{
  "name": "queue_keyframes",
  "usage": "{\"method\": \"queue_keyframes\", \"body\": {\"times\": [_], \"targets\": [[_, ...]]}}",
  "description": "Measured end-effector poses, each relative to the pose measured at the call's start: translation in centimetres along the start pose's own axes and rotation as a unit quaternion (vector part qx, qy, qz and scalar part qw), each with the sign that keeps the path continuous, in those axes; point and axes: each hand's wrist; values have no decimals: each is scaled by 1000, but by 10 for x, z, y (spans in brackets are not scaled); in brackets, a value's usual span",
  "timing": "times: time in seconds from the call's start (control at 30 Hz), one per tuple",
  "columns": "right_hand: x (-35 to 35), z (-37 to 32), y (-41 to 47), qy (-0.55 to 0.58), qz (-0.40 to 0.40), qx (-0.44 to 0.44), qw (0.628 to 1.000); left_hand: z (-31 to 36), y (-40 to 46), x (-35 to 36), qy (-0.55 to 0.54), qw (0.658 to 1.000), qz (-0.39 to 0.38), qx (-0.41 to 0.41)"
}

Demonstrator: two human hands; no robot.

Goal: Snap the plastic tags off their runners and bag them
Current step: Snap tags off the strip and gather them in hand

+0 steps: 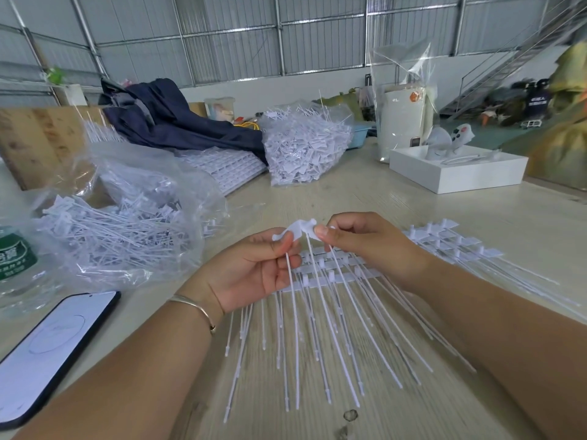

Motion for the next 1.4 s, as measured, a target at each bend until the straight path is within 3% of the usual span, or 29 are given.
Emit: {"method": "queue_keyframes", "body": {"times": [0.33,0.67,1.03,1.4], "targets": [[7,-1,3,-45,35,-17,998,-3,11,14,5,1000,-26,5],[-4,7,5,-140,141,0,980,0,9,9,-41,998,50,3],[-7,7,3,-226,164,8,960,-1,11,6,123,978,169,6],[-9,1,2,-186,135,28,973,4,5,6,230,962,141,-35]]}}
Point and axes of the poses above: each hand's wrist, its own y-axis towards the middle knuckle, its own x-axis out of the palm, z = x × y, and after that the axes turned 8 degrees about -z, right-handed
